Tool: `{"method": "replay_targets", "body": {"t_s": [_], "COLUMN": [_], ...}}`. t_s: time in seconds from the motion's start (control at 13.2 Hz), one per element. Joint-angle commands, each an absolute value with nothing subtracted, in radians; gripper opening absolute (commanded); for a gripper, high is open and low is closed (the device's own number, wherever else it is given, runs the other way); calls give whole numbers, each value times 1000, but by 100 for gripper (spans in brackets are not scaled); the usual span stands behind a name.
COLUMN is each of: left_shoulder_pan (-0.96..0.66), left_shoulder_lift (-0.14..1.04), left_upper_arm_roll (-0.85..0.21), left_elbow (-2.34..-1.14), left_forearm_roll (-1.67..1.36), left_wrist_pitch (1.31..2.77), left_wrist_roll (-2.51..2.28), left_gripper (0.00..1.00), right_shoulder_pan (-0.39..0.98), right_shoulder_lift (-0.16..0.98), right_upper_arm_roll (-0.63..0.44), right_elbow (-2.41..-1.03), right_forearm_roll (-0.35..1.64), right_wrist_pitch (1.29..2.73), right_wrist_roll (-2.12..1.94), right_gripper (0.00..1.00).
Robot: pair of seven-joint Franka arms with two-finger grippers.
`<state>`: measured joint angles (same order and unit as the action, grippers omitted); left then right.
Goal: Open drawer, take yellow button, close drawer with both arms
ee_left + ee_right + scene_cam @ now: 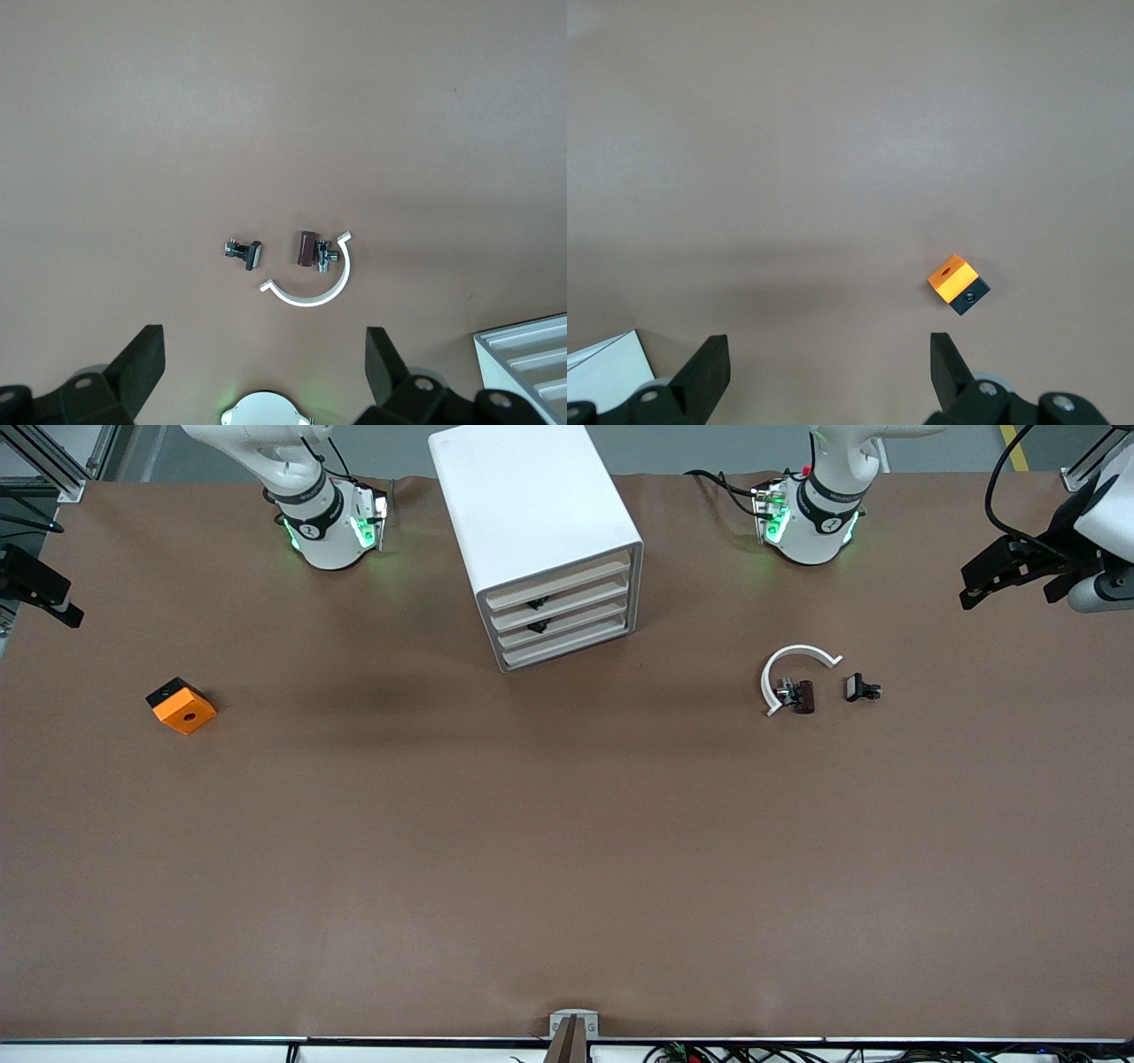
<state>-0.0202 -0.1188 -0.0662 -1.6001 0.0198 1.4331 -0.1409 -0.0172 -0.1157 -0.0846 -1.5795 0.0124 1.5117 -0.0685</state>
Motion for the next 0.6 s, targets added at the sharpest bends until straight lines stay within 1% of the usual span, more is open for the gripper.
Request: {"method": "replay_targets", "body": {"t_s": [0.0, 0.15, 0.38, 0.53], "left_shoulder_pan": [-18, -18, -29, -38], "left_shoulder_lift": [-106, -104, -26, 15], "left_upper_arm_roll": [-66, -66, -69, -75], "left_elbow": [-1574, -1563, -1522, -1520], "left_forearm_roll": [35, 32, 20, -1], "left_wrist_pitch": [1419, 1419, 1420, 1431], "left_wrist_roll": [-130, -132, -130, -138], "left_gripper": [100, 100, 100, 100], "right_shoulder_pan": [-17, -18, -17, -18], "right_shoulder_lift": [-127, -127, -127, -127], "right_upper_arm_roll": [-84, -83, -83, -84], "right_elbow": [-1578, -1578, -1578, -1578], "right_forearm_roll": [5, 5, 5, 5], "right_wrist_pitch": [1502, 1502, 1502, 1502], "right_wrist_roll": [-66, -66, -66, -66], "right_gripper": [100, 100, 100, 100]}}
